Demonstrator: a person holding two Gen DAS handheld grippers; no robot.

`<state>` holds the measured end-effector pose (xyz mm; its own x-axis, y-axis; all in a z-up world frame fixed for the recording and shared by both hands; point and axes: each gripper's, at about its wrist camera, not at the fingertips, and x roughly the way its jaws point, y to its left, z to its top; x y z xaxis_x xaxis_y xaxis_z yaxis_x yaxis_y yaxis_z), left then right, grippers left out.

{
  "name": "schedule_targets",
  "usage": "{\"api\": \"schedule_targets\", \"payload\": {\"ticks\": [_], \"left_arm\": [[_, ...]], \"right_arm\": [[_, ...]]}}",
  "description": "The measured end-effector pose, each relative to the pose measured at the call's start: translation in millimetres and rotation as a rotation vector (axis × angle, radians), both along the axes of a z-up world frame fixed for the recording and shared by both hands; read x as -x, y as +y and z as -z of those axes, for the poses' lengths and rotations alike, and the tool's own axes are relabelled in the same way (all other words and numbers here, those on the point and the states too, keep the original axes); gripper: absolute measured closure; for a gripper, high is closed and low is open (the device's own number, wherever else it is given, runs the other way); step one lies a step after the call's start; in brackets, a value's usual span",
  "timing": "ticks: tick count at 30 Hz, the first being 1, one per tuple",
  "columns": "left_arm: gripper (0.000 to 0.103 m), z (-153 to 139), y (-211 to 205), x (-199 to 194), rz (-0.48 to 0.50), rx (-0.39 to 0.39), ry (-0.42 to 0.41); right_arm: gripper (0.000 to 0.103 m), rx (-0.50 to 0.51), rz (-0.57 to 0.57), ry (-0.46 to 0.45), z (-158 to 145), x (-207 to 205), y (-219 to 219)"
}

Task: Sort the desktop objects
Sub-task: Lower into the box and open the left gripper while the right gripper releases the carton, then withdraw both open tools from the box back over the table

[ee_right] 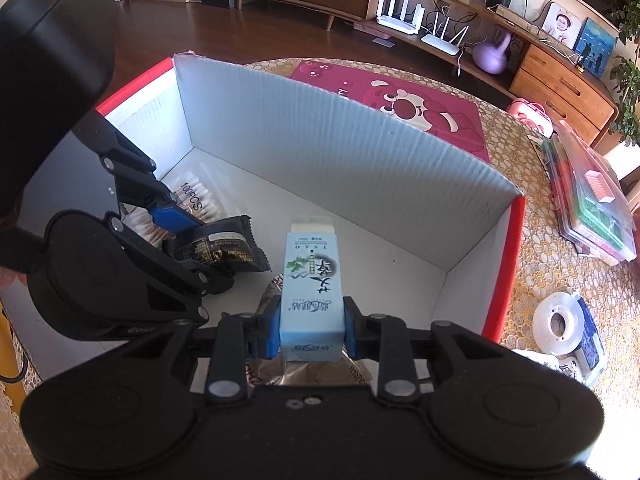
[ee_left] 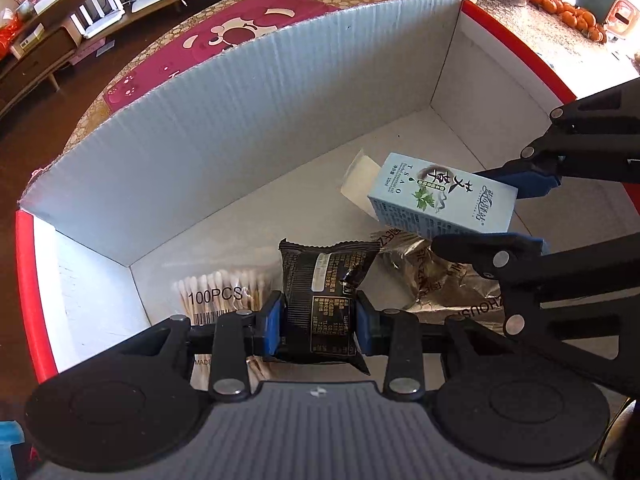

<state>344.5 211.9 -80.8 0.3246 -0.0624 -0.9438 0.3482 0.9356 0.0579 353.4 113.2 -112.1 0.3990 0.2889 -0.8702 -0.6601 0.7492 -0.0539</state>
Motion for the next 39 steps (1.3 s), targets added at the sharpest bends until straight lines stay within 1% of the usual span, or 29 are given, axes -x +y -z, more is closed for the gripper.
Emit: {"api": "schedule_targets", "payload": {"ticks": [4, 9, 11, 12, 13, 18, 20, 31, 39], "left_arm": [[0.067, 3, 0, -3, -0.012, -0.01, 0.026], [0.066, 4, 1, -3, -0.019, -0.012, 0.038], [0.06, 4, 2, -5, -0.027, -0.017, 0.036], [0.055, 3, 2, -4, -0.031, -0.02, 0.03], [0.052, 2, 2, -3, -0.032, -0.021, 0.022], [0.049, -5, 2, 3, -0.036, -0.028, -0.004], [0.047, -8, 3, 6, -0.042, -0.028, -0.012], [0.047, -40, 1, 22, -0.063, -0.012, -0.067], [0.047, -63, -13, 43, -0.04, -0.023, -0.103]], "right_arm": [[0.074, -0.004, -0.002, 0.007, 0, 1, -2], [0.072, -0.005, -0.003, 0.008, 0, -2, -6], [0.07, -0.008, -0.006, 0.003, -2, -1, -7], [0.069, -0.009, -0.008, 0.0, -2, 0, -8], [0.069, -0.009, -0.009, -0.004, -3, 1, -8], [0.064, -0.028, -0.011, -0.016, -10, 8, -16], [0.061, -0.031, -0.013, -0.026, -14, 12, -18], [0.06, -0.074, -0.006, -0.061, -43, 34, -38], [0.059, -0.101, 0.009, -0.081, -61, 49, -57]]}}
